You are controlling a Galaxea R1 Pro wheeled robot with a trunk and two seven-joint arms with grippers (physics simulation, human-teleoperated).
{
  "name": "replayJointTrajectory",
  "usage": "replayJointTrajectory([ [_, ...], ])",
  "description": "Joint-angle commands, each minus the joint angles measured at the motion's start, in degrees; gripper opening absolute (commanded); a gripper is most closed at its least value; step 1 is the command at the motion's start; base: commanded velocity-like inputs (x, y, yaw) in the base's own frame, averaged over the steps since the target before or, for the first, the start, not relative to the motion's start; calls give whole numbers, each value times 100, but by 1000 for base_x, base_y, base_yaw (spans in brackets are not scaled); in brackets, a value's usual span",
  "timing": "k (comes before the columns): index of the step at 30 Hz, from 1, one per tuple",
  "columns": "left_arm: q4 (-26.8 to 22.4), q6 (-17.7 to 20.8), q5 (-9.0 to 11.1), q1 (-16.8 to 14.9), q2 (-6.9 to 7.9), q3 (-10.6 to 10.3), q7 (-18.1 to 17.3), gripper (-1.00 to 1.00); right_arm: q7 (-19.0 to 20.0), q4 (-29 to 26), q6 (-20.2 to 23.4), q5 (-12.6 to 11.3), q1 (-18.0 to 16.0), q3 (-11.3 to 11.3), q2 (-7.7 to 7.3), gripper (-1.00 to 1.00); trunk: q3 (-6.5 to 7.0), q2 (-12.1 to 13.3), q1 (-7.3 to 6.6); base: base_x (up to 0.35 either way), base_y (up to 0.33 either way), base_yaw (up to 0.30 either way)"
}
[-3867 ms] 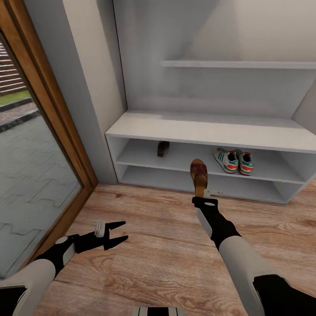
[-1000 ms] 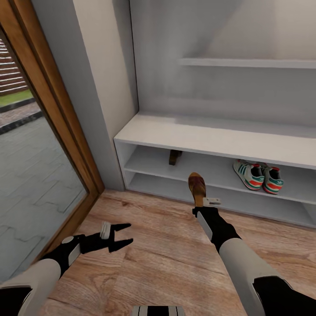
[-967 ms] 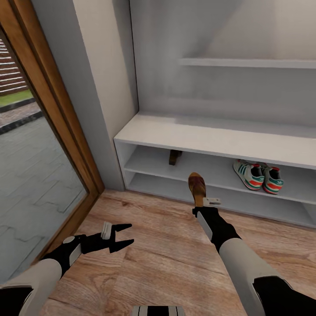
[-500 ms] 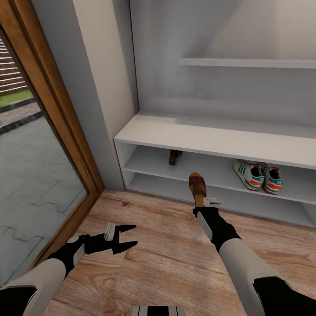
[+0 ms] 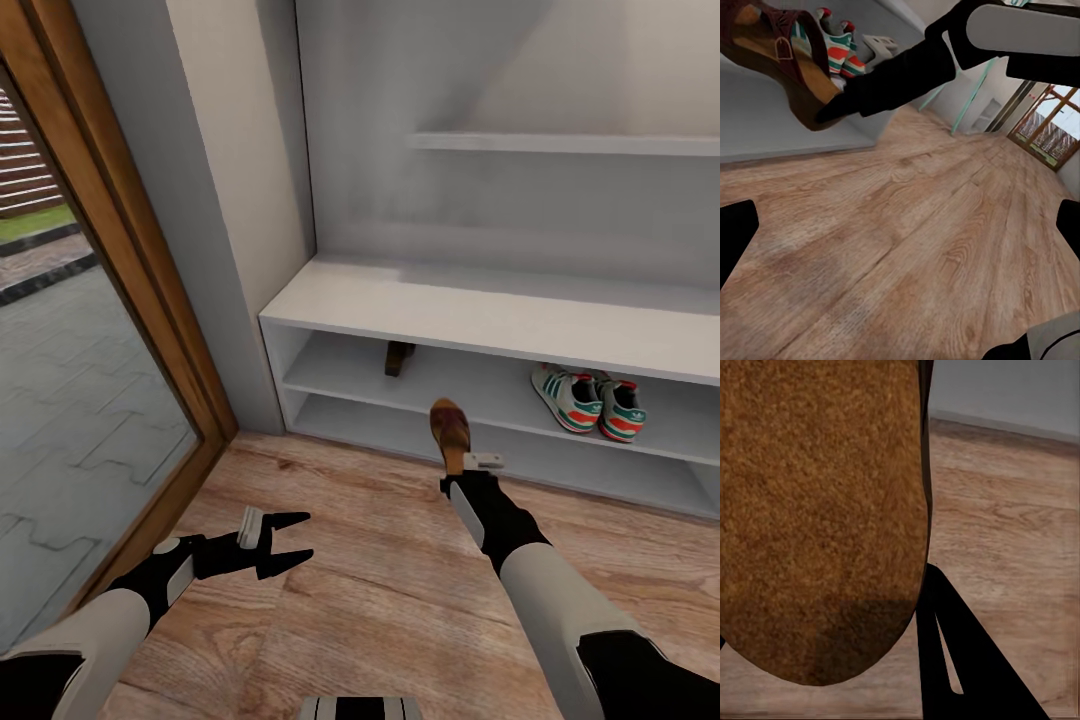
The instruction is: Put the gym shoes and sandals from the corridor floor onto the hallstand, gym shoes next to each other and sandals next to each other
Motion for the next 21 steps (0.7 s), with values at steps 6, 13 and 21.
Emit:
replayJointTrajectory([
  [6, 2, -39, 28, -3, 2, -18, -9, 100, -160, -10, 300, -70, -3, 34, -6, -100, -5, -2, -1, 0, 0, 0],
  [13, 2, -39, 28, -3, 2, -18, -9, 100, -174, -11, 353, -70, -3, 34, 1, -100, -5, -2, -1, 0, 0, 0],
  [21, 2, -39, 28, -3, -5, -19, -9, 100, -174, -2, 359, -70, -3, 32, 9, -100, -5, -2, -1, 19, 0, 0],
])
